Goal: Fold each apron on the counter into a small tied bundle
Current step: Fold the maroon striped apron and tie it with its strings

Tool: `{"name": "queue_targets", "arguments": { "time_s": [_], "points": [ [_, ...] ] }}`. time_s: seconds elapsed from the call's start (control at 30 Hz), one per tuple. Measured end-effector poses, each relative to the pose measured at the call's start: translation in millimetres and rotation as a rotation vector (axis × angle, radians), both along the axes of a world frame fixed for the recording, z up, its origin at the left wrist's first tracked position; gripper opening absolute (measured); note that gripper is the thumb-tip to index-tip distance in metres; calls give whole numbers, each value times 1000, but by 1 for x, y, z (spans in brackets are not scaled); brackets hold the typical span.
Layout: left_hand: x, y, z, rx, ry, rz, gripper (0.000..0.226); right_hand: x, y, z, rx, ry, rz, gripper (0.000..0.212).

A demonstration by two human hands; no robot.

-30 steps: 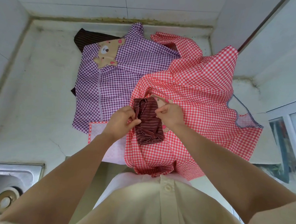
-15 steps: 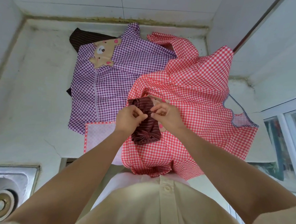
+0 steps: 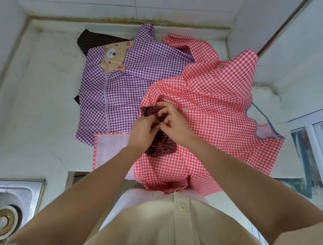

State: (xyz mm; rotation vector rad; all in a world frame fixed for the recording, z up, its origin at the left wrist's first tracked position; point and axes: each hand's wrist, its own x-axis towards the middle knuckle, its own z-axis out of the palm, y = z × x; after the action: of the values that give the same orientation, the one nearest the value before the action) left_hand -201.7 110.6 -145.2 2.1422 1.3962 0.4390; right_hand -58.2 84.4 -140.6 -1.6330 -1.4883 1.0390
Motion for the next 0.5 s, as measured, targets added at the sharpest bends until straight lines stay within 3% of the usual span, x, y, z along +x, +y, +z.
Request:
{"name": "queue_targets", "arguments": {
  "time_s": [0.07, 0.23, 0.5],
  "points": [
    [-3, 1, -3, -9, 11, -59, 11, 2, -1, -3, -28, -7, 38, 53],
    [-10, 3, -2, -87, -30, -139, 7, 4, 2, -10, 18, -117, 92, 16],
    [-6, 4, 2, -252, -230, 129, 16, 7, 1, -6, -46, -20, 8, 4]
  ]
}}
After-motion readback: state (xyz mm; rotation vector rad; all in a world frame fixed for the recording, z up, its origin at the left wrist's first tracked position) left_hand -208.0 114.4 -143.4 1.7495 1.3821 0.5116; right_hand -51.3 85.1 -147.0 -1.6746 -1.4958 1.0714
